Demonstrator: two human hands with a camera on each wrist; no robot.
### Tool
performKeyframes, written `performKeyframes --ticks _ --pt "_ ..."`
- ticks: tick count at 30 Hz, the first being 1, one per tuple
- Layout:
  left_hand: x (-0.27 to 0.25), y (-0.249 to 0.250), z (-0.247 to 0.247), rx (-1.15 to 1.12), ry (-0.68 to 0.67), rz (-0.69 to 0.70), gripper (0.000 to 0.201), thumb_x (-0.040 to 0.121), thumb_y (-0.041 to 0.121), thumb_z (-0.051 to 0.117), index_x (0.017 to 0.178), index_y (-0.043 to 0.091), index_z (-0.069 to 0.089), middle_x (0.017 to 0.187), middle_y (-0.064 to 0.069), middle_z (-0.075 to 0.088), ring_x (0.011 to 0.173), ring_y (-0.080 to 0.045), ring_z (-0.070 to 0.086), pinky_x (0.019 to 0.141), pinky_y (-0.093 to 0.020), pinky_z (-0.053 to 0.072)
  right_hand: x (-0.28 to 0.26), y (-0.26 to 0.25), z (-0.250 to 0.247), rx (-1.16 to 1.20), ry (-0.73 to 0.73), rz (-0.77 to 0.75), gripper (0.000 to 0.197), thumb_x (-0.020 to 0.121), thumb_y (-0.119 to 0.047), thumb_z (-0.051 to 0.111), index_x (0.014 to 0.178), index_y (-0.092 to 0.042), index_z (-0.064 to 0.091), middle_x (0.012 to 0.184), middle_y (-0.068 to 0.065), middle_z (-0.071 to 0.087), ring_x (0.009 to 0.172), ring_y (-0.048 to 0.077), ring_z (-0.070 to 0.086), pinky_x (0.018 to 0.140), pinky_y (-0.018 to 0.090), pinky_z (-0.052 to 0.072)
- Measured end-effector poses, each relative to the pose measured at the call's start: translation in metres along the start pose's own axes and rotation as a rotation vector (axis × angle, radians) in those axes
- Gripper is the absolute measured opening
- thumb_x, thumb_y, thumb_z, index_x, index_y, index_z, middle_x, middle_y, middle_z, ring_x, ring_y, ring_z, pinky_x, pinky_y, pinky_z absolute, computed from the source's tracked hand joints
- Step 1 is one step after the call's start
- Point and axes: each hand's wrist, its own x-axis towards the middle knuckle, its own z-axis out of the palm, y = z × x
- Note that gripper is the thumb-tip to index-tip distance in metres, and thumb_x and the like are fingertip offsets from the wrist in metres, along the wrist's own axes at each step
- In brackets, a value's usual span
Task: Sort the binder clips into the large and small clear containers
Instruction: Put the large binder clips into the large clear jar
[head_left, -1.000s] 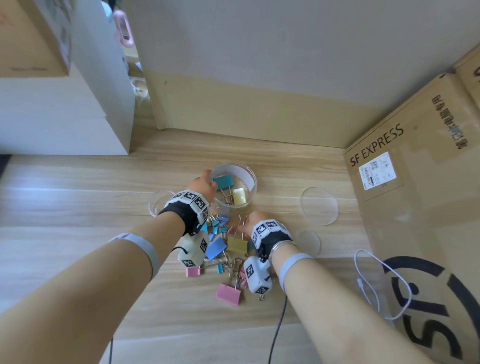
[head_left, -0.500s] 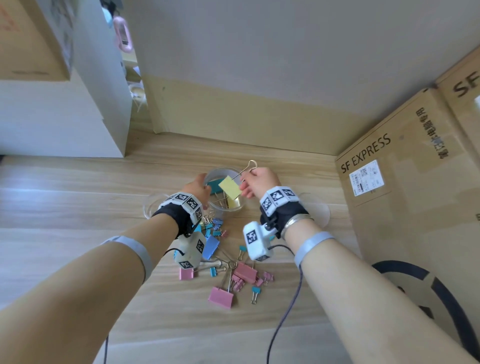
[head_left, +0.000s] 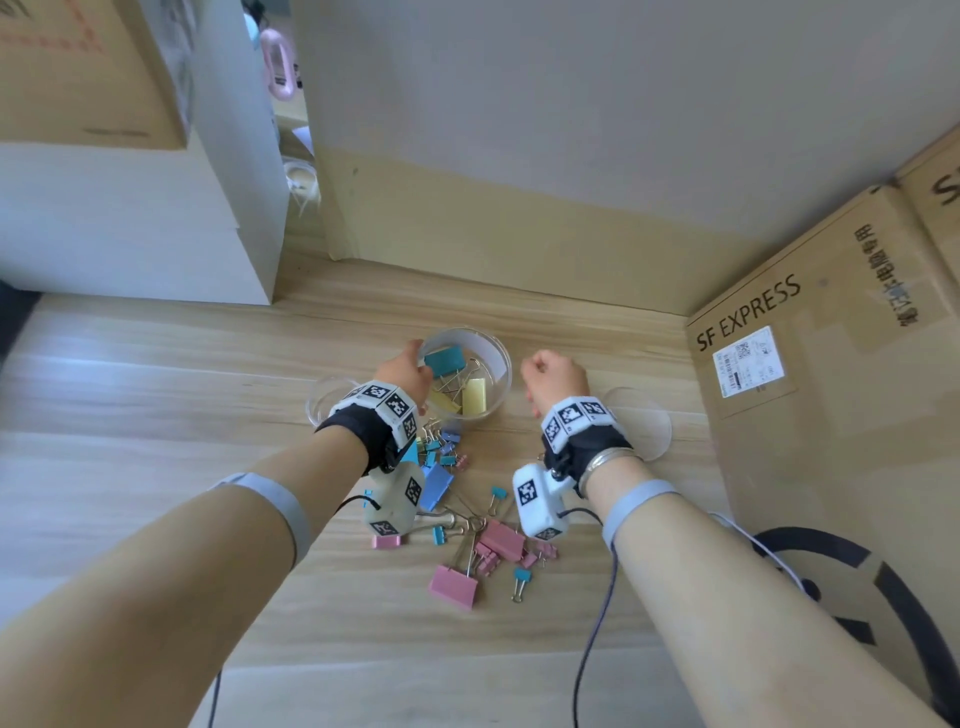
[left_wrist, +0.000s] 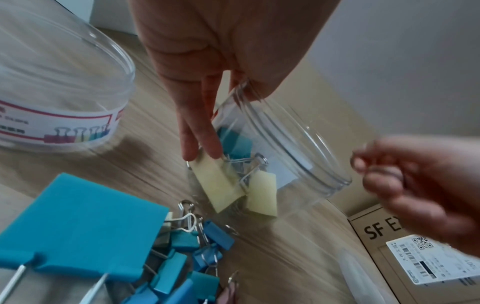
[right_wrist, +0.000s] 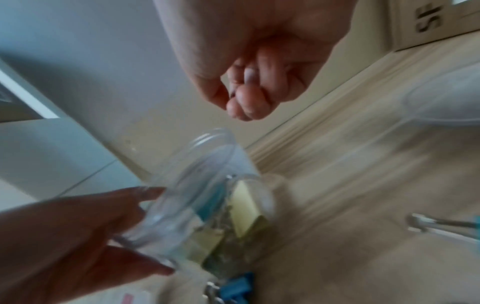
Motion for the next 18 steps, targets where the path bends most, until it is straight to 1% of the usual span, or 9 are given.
performKeyframes --ticks 2,4,6,7,10,12,14,16,18 --pt "-0.001 0.003 0.004 -0.003 -0.001 0.009 0.045 0.095 0.01 0.031 0.139 0.02 0.031 0.096 -0.015 0.055 0.062 -0.026 0.06 0.064 -0.04 0.057 -0.006 0.023 -0.001 -0.06 -0.101 0.126 0.021 0.092 -0.018 0.045 0.083 -0.01 0.062 0.065 0.004 0.065 0.05 0.019 0.056 0.057 0.031 0.053" --pt "-0.003 0.006 0.01 0.004 -0.015 0.016 0.046 0.094 0.011 0.031 0.14 0.02 0.03 0.098 -0.017 0.057 0.071 -0.031 0.064 0.067 -0.043 0.059 -0.016 0.049 0.006 -0.178 -0.295 0.221 0.021 0.091 -0.019 0.049 0.096 -0.005 0.063 0.085 0.013 0.072 0.063 0.024 0.063 0.064 0.033 0.054" --pt "-0.005 0.009 0.015 0.012 -0.031 0.026 0.046 0.094 0.011 0.031 0.139 0.02 0.03 0.096 -0.016 0.056 0.063 -0.025 0.06 0.053 -0.035 0.054 -0.021 0.074 0.02 -0.373 -0.438 0.233 0.032 0.085 -0.028 0.059 0.109 -0.006 0.063 0.106 0.015 0.069 0.088 0.029 0.066 0.082 0.04 0.056" --pt "-0.005 0.01 0.018 0.023 -0.04 0.031 0.045 0.095 0.011 0.031 0.139 0.019 0.03 0.095 -0.015 0.056 0.059 -0.023 0.058 0.048 -0.03 0.05 -0.025 0.081 0.026 -0.486 -0.475 0.218 0.039 0.081 -0.035 0.064 0.111 -0.009 0.062 0.11 0.012 0.067 0.095 0.029 0.065 0.085 0.038 0.054" --pt "-0.007 0.015 0.025 0.043 -0.048 0.038 0.045 0.095 0.012 0.031 0.139 0.02 0.03 0.093 -0.014 0.056 0.054 -0.02 0.057 0.045 -0.028 0.047 -0.033 0.086 0.031 -0.55 -0.434 0.203 0.052 0.08 -0.046 0.065 0.118 -0.011 0.058 0.111 0.009 0.065 0.101 0.028 0.061 0.082 0.028 0.048" --pt "-0.008 0.016 0.03 0.045 -0.057 0.045 0.045 0.095 0.012 0.03 0.139 0.02 0.03 0.094 -0.014 0.056 0.061 -0.025 0.062 0.055 -0.035 0.055 -0.033 0.087 0.034 -0.528 -0.4 0.205 0.052 0.084 -0.042 0.063 0.123 -0.008 0.056 0.118 0.01 0.064 0.109 0.028 0.06 0.085 0.03 0.047" --pt "-0.01 0.015 0.034 0.043 -0.065 0.04 0.044 0.095 0.013 0.03 0.139 0.02 0.03 0.099 -0.016 0.058 0.078 -0.034 0.068 0.071 -0.043 0.059 -0.033 0.086 0.038 -0.561 -0.386 0.192 0.041 0.087 -0.036 0.061 0.114 -0.006 0.062 0.101 0.01 0.066 0.099 0.024 0.065 0.075 0.027 0.048" --pt "-0.01 0.014 0.037 0.062 -0.065 0.034 0.044 0.095 0.013 0.03 0.138 0.02 0.03 0.102 -0.018 0.06 0.086 -0.037 0.068 0.076 -0.045 0.058 -0.035 0.084 0.04 -0.573 -0.372 0.184 0.03 0.088 -0.028 0.06 0.107 -0.006 0.067 0.085 0.007 0.062 0.083 0.021 0.064 0.066 0.025 0.046" --pt "-0.009 0.015 0.039 0.074 -0.056 0.032 0.043 0.095 0.014 0.03 0.138 0.021 0.031 0.1 -0.017 0.06 0.087 -0.037 0.068 0.078 -0.047 0.058 -0.034 0.086 0.039 -0.546 -0.386 0.182 0.03 0.088 -0.029 0.059 0.106 -0.005 0.066 0.089 0.008 0.064 0.089 0.023 0.065 0.073 0.027 0.05"
